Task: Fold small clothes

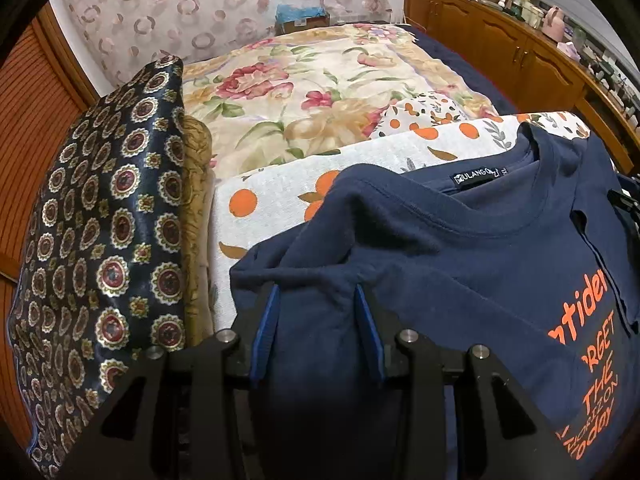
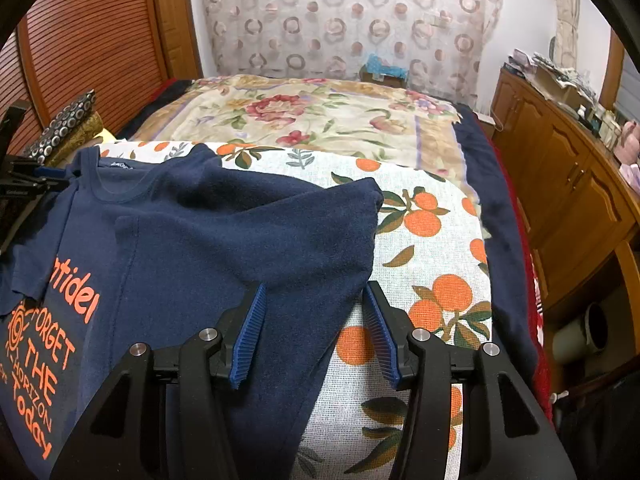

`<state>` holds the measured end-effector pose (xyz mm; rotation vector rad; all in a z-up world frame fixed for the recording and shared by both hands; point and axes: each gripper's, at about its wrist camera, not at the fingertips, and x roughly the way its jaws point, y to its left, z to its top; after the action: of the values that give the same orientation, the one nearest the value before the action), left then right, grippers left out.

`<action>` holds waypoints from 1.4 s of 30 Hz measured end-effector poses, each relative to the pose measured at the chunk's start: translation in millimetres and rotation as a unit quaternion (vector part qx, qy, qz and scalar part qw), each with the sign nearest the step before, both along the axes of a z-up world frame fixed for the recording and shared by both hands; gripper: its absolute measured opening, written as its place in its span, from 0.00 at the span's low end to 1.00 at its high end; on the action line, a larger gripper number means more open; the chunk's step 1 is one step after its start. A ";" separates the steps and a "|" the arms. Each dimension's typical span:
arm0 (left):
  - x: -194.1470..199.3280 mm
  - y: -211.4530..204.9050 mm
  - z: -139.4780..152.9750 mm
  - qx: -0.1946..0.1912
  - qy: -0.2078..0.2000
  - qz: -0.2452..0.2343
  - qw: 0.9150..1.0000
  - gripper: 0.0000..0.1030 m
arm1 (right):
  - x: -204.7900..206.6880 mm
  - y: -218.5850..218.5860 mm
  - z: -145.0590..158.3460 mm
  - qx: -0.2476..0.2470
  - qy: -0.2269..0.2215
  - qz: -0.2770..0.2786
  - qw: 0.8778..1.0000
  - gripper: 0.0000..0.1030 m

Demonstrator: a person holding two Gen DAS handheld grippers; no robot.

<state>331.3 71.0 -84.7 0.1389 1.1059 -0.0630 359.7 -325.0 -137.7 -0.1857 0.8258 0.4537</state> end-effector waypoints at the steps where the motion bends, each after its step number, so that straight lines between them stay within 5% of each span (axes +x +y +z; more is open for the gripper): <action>1: -0.3 -0.4 -0.2 0.000 -0.001 -0.002 1.000 0.38 | 0.0 0.0 0.0 0.000 0.000 0.000 1.000 0.49; 3: -1.4 -1.2 -0.3 0.001 -0.003 -0.009 1.000 0.36 | 0.0 0.0 -0.1 0.000 0.000 0.000 1.000 0.49; 5: 2.8 -4.2 -1.7 -0.015 0.001 -0.017 1.000 0.17 | -0.1 0.0 0.0 0.000 0.000 0.000 1.000 0.49; 8: -0.6 -8.8 1.5 0.001 -0.007 -0.024 1.000 0.06 | 0.0 0.0 -0.1 0.000 0.000 0.000 1.000 0.49; 14: -9.4 9.5 43.1 0.011 -0.074 0.001 0.997 0.03 | -0.2 0.5 -0.3 0.000 0.000 0.000 1.000 0.50; 20: -9.6 42.4 63.6 0.010 -0.099 0.029 0.995 0.03 | -0.1 0.5 -0.5 -0.001 -0.001 0.000 1.000 0.50; 42: -44.0 39.1 60.5 -0.030 -0.128 0.011 0.991 0.03 | 49.6 -14.3 5.7 -0.010 0.032 -0.018 0.999 0.52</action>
<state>287.4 110.1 -24.2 0.0789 0.8478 -0.0570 409.3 -339.2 -132.0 -0.1745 0.8952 0.4191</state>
